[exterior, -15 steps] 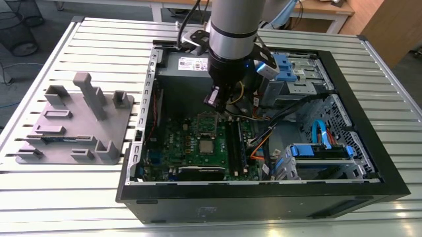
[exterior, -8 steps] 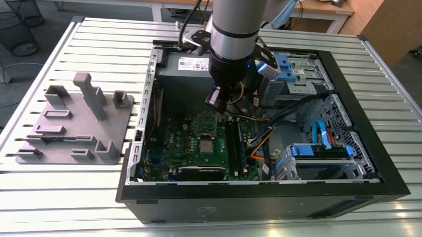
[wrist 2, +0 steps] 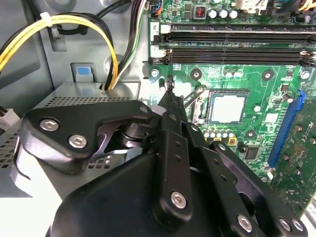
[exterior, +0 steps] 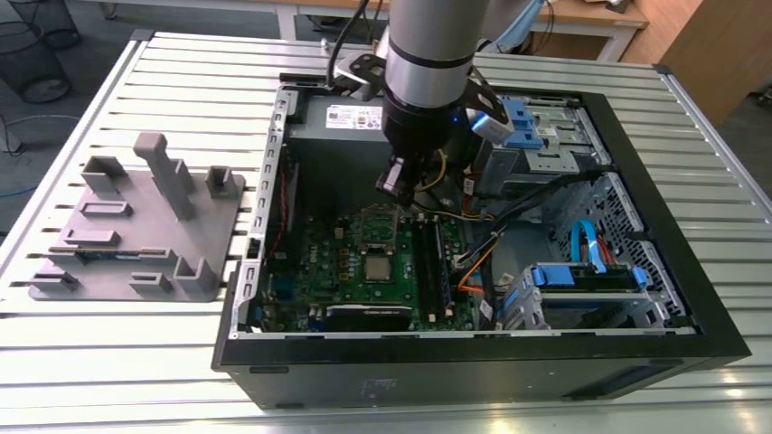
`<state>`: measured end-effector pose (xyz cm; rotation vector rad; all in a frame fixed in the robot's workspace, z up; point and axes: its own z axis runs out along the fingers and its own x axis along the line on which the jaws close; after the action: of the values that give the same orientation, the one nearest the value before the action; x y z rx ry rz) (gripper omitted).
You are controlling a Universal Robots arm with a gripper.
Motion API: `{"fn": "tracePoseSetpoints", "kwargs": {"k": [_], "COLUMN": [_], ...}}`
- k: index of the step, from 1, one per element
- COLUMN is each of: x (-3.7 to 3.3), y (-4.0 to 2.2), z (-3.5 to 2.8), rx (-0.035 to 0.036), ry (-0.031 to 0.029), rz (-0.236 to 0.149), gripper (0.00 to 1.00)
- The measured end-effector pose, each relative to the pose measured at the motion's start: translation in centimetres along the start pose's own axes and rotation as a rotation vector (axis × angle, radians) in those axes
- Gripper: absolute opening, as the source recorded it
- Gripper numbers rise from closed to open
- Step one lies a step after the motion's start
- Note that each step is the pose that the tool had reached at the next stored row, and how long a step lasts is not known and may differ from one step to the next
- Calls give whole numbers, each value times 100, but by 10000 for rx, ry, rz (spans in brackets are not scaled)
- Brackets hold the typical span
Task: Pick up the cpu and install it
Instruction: 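Close the cpu cover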
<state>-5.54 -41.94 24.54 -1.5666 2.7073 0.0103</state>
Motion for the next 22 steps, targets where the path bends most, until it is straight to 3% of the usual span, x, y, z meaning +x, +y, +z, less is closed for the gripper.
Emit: {"fn": "tracePoseSetpoints", "kwargs": {"k": [22], "x": [12], "y": [-7], "z": [-16], "rx": [-10], "ry": [3], "rz": [-534], "gripper": [11]}}
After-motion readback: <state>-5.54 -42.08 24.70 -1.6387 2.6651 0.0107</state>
